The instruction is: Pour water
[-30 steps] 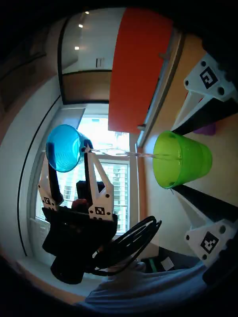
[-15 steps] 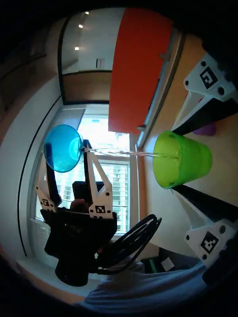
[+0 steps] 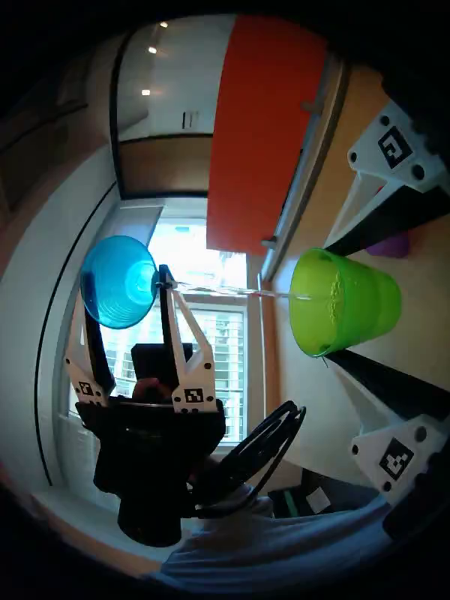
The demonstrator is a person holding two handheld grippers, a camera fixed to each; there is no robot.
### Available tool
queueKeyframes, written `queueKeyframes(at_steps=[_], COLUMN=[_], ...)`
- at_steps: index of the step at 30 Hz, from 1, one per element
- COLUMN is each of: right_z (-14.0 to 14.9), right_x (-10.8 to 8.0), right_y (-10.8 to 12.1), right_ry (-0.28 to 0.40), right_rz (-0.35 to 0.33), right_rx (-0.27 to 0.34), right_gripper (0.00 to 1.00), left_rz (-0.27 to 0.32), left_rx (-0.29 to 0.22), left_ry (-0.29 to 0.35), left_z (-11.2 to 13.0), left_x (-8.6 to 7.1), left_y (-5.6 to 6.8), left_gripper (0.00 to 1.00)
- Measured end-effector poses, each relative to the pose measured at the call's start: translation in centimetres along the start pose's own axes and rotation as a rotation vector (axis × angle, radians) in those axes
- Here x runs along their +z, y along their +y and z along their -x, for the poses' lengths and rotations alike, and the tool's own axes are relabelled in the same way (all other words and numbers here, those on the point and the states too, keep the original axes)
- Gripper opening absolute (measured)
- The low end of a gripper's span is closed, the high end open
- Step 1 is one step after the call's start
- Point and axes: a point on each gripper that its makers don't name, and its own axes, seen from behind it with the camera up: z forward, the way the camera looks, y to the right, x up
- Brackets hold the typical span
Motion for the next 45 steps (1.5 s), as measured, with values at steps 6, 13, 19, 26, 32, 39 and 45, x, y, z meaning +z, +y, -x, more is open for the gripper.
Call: queueKeyframes(at_steps=[6, 13, 19, 26, 32, 39, 45], right_z=[-0.1, -0.2, -0.3, -0.2, -0.3, -0.5, -0.7], right_x=[0.0, -0.1, -0.1, -0.1, -0.1, -0.2, -0.3], right_y=[0.1, 0.3, 0.4, 0.6, 0.7, 0.8, 0.9], right_ry=[0.003, 0.009, 0.015, 0.017, 0.021, 0.026, 0.031], right_rz=[0.003, 0.007, 0.008, 0.01, 0.012, 0.019, 0.022], right_rx=[0.0, 0.004, 0.009, 0.014, 0.014, 0.017, 0.018], right_gripper=[0.88, 0.88, 0.88, 0.88, 0.88, 0.88, 0.88], left_rz=[-0.001, -0.001, -0.002, 0.001, 0.015, 0.036, 0.049], left_rx=[0.057, 0.117, 0.154, 0.148, 0.009, -0.235, -0.43], left_ry=[0.006, 0.016, 0.026, 0.031, 0.017, 0.011, -0.008], left_z=[-0.4, -1.2, -1.6, -1.7, -1.1, -0.4, 0.7], left_x=[0.0, -0.2, -0.3, -0.2, 0.3, 0.4, 0.4], left_y=[-0.1, 0.1, 0.3, 0.5, 0.9, 1.3, 1.7], left_gripper=[0.87, 0.87, 0.87, 0.87, 0.87, 0.87, 0.87])
